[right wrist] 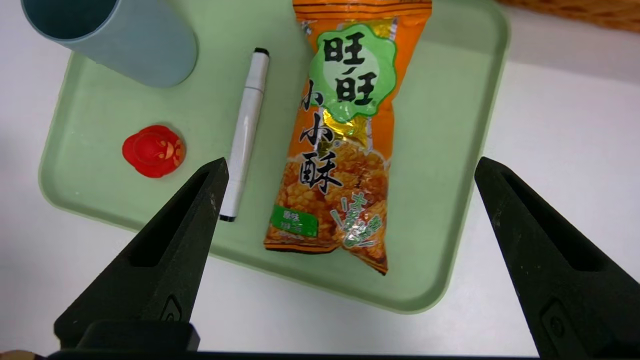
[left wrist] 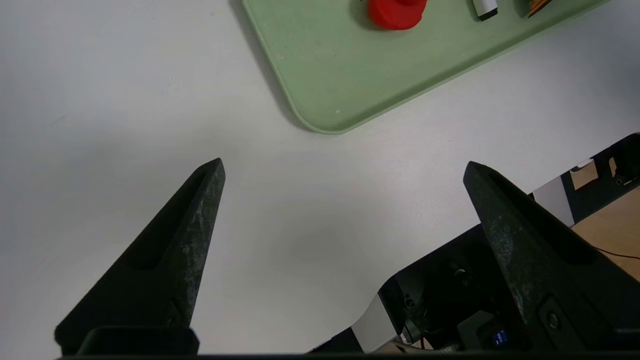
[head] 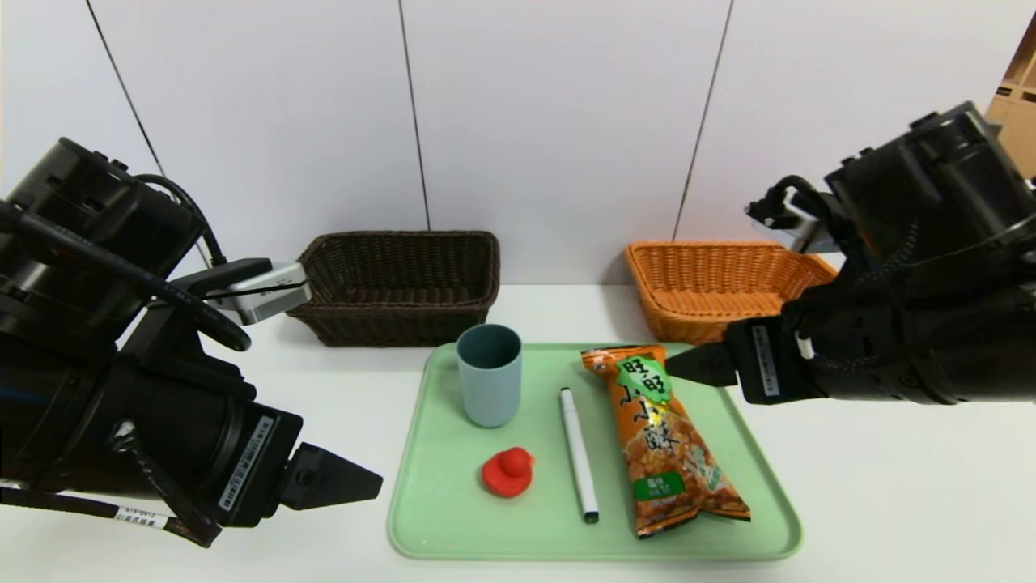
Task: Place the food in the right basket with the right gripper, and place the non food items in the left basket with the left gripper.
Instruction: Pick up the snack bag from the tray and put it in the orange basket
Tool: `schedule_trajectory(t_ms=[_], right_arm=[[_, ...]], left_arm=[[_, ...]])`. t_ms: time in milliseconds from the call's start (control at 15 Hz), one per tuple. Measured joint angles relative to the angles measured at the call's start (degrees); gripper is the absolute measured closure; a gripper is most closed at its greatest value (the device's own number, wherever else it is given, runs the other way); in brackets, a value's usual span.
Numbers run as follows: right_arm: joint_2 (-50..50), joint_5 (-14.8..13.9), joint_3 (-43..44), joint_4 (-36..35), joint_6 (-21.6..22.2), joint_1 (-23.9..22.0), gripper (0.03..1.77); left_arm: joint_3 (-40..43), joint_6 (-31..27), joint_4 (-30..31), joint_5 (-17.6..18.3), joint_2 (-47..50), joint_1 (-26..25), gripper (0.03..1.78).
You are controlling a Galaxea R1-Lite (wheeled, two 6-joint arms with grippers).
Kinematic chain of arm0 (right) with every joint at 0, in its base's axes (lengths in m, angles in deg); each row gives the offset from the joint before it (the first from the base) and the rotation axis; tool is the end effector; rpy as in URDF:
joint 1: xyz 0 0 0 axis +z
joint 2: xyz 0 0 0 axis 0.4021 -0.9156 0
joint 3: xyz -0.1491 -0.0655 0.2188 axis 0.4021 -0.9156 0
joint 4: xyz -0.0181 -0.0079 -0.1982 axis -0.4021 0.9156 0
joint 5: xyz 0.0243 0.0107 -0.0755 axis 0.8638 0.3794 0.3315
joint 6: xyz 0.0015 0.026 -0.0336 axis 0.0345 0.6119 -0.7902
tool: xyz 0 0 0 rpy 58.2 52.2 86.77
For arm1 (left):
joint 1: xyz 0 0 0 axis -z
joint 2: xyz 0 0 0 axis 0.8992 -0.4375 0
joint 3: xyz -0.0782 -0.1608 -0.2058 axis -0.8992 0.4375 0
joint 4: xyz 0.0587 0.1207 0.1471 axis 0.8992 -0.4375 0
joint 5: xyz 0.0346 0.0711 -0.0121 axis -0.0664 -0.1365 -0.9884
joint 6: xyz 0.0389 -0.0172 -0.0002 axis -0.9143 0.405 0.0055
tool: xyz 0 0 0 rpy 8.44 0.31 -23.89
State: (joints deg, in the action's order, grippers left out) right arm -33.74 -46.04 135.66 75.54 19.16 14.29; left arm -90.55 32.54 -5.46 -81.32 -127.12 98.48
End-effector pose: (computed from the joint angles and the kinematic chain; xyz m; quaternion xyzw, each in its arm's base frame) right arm 0.2195 0.1594 0.2093 -0.0016 0.3700 0.1387 0.9186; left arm 0.1759 -0.1265 0.2103 -0.0111 0.4546 -0.2581 0.8524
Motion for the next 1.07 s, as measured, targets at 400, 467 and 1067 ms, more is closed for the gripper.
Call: schedule_trajectory(t_ms=[400, 467, 1067], right_arm=[[-12.8, 1.0, 18.9, 22.6, 7.8, 1.7, 0.10], [-15.0, 1.4, 20.9, 24.9, 8.7, 1.7, 0.10], [-24.7, 1.7, 26.8, 26.6, 8.5, -1.8, 0.10]], left_arm=[[0.3, 0.0, 0.0, -1.4, 0.0, 0.0, 0.12], [0.4, 0.0, 0.0, -1.4, 0.0, 0.0, 0.12], [0.9, 0.0, 0.0, -1.4, 0.5, 0.0, 0.12]])
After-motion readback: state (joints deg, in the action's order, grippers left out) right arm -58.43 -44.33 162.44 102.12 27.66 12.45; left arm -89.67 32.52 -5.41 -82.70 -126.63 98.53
